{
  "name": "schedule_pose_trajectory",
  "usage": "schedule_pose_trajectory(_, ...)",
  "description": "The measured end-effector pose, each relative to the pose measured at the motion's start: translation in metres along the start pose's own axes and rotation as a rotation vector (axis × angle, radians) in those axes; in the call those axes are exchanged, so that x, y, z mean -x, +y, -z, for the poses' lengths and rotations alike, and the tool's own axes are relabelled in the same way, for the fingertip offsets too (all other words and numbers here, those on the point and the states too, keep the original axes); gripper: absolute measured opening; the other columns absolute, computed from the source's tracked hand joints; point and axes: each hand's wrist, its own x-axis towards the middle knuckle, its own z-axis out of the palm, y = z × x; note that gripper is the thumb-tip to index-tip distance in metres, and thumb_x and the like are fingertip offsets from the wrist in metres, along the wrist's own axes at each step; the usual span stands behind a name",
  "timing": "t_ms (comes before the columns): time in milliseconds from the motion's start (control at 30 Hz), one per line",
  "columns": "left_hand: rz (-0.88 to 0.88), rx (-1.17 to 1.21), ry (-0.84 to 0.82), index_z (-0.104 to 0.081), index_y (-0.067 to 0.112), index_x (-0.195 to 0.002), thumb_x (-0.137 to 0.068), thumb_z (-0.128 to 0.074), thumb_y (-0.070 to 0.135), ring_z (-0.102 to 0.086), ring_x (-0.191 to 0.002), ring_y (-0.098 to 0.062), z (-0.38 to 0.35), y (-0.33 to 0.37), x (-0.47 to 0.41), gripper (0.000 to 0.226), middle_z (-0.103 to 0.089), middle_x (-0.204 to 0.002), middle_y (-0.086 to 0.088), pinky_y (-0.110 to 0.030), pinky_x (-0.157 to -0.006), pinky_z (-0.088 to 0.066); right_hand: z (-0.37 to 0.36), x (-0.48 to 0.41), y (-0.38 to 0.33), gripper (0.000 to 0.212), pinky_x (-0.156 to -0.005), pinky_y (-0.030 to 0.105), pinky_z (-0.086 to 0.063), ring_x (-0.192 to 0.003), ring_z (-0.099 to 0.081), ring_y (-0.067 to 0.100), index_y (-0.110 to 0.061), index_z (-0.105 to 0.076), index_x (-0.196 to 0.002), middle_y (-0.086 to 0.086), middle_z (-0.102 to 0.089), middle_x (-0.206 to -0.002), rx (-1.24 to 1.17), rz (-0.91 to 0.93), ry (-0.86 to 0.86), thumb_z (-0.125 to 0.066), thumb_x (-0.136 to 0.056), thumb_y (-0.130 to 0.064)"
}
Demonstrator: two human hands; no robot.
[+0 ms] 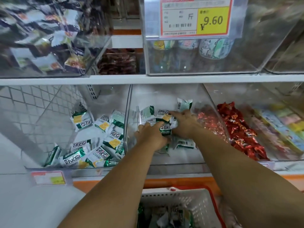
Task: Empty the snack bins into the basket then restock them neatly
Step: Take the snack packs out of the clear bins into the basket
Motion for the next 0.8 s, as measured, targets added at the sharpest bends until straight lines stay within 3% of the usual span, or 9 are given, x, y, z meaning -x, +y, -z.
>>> schedule_pose_trajectory(167,0.047,0.251,0.08,-0.058,0.045,-0.128,-0.074,-0.077,0.055,-0.048,-0.124,-0.03,-0.005,-0.005,-0.006,0.059,-0.055,-0.138,-0.003,-0.042,-0.1,-0.045,-0.004,-0.008,0.001,0.054,-0.102,0.044,-0.043,-0.125,-0.044,0.035,-0.044,-0.046,-0.136,0.008,-0.04,-0.142,0.116,0.011,0.073,-0.066,-0.086,-0.043)
schedule_pose_trajectory(233,0.043,0.335,0.114,-0.064,0.043,-0.121,-0.07,-0.082,0.05,-0.055,-0.117,-0.028,-0.005,-0.004,-0.004,0.055,-0.06,-0.131,-0.002,-0.042,-0.097,-0.048,-0.004,-0.009,0.001,0.039,-0.08,0.031,-0.054,-0.096,-0.061,0.022,-0.037,-0.06,-0.124,0.006,-0.056,-0.13,0.017,-0.011,0.119,-0.067,-0.086,-0.042)
schedule_pose_trajectory(300,0.034,0.388,0.119,-0.068,0.04,-0.117,-0.068,-0.085,0.046,-0.058,-0.114,-0.028,-0.005,-0.004,-0.002,0.052,-0.062,-0.128,-0.002,-0.042,-0.095,-0.049,-0.002,-0.007,0.001,0.022,-0.054,0.021,-0.046,-0.065,-0.06,0.011,-0.03,-0.069,-0.108,0.004,-0.069,-0.106,-0.136,-0.054,0.152,-0.067,-0.087,-0.038)
schedule_pose_trajectory(367,0.024,0.433,0.112,-0.07,0.034,-0.116,-0.068,-0.086,0.04,-0.061,-0.11,-0.028,-0.003,-0.004,0.003,0.051,-0.062,-0.125,-0.004,-0.041,-0.093,-0.051,0.001,0.0,0.0,0.007,-0.049,0.021,-0.043,-0.056,-0.057,0.009,-0.026,-0.071,-0.091,0.002,-0.071,-0.091,-0.189,-0.077,0.179,-0.068,-0.088,-0.032)
schedule_pose_trajectory(500,0.006,0.516,0.147,-0.068,0.024,-0.121,-0.078,-0.082,0.026,-0.061,-0.106,-0.021,0.007,-0.01,0.023,0.046,-0.055,-0.133,-0.008,-0.028,-0.093,-0.049,-0.002,0.012,0.002,0.01,-0.077,0.034,-0.057,-0.077,-0.065,0.016,-0.018,-0.066,-0.08,0.004,-0.07,-0.09,-0.2,-0.096,0.131,-0.067,-0.088,-0.025)
schedule_pose_trajectory(567,-0.018,0.498,0.2,-0.065,0.024,-0.125,-0.082,-0.078,0.027,-0.059,-0.102,-0.019,0.015,-0.01,0.037,0.045,-0.049,-0.134,-0.006,-0.024,-0.091,-0.044,-0.002,0.015,0.002,0.025,-0.083,0.037,-0.053,-0.088,-0.064,0.022,-0.017,-0.062,-0.082,0.007,-0.066,-0.093,-0.18,-0.108,0.115,-0.071,-0.083,-0.04)
schedule_pose_trajectory(700,-0.129,0.535,0.337,-0.063,0.024,-0.128,-0.084,-0.076,0.023,-0.05,-0.112,-0.014,0.037,-0.002,0.071,0.046,-0.046,-0.133,-0.006,-0.001,-0.087,-0.026,0.001,0.02,-0.005,0.074,-0.107,0.051,-0.034,-0.133,-0.035,0.041,-0.033,-0.037,-0.14,0.017,-0.033,-0.148,-0.095,-0.106,0.007,-0.066,-0.078,-0.061)
schedule_pose_trajectory(733,-0.154,0.549,0.371,-0.064,0.025,-0.127,-0.083,-0.076,0.022,-0.047,-0.111,-0.01,0.041,-0.001,0.08,0.046,-0.046,-0.133,-0.006,0.005,-0.083,-0.023,0.002,0.021,-0.007,0.081,-0.112,0.054,-0.024,-0.141,-0.019,0.043,-0.038,-0.025,-0.148,0.016,-0.018,-0.156,-0.002,-0.098,-0.031,-0.059,-0.08,-0.067)
schedule_pose_trajectory(800,-0.208,0.581,0.433,-0.066,0.027,-0.124,-0.081,-0.078,0.022,-0.047,-0.112,-0.008,0.048,-0.003,0.098,0.045,-0.048,-0.133,-0.005,0.01,-0.08,-0.023,-0.004,0.015,-0.007,0.078,-0.113,0.054,-0.019,-0.143,-0.011,0.044,-0.039,-0.029,-0.148,0.017,-0.015,-0.156,0.136,-0.081,-0.057,-0.046,-0.081,-0.075)
